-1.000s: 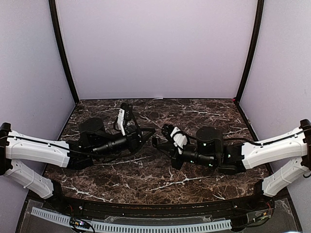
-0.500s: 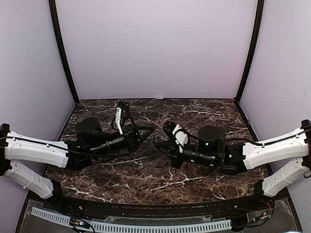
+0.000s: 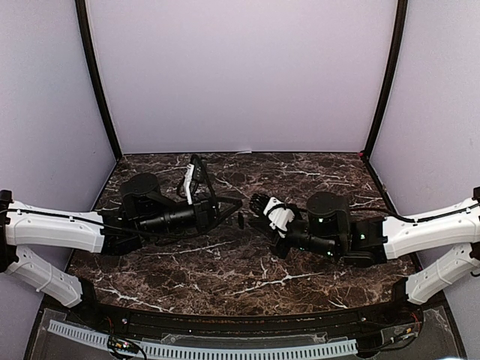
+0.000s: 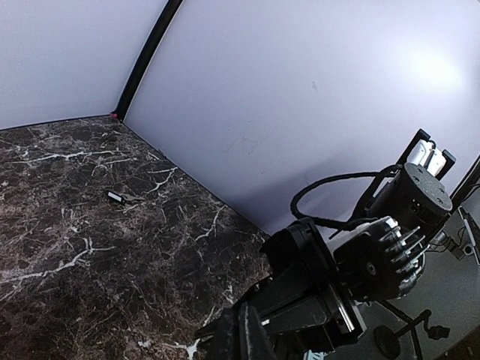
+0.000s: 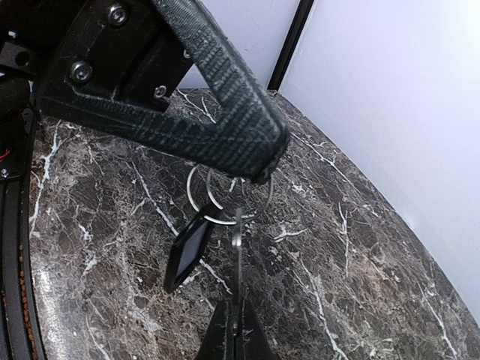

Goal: Remove the keys from the keyring

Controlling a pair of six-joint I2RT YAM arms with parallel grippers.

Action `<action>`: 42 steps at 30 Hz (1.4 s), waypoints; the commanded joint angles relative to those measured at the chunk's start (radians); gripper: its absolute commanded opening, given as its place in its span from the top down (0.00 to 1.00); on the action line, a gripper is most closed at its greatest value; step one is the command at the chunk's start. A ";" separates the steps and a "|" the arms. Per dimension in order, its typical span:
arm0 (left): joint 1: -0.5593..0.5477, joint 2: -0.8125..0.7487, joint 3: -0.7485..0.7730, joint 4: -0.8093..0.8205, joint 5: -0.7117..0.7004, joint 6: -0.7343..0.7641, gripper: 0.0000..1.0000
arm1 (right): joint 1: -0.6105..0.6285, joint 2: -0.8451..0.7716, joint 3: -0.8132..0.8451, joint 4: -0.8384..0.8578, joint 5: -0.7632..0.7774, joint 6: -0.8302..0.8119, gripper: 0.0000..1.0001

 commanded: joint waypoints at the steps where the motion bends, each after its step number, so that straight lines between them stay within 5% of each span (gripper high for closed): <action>1: 0.011 -0.014 0.043 -0.020 0.056 -0.027 1.00 | -0.011 -0.029 0.034 -0.040 0.071 -0.098 1.00; 15: 0.054 0.058 0.035 0.024 0.190 -0.177 1.00 | -0.064 -0.027 0.093 -0.056 0.009 -0.161 1.00; 33: 0.104 0.085 -0.049 0.105 0.181 -0.383 1.00 | -0.142 0.059 0.183 -0.039 -0.127 0.081 0.50; 42: 0.112 0.110 -0.101 0.243 0.137 -0.465 1.00 | -0.188 0.097 0.211 -0.052 -0.280 0.334 0.44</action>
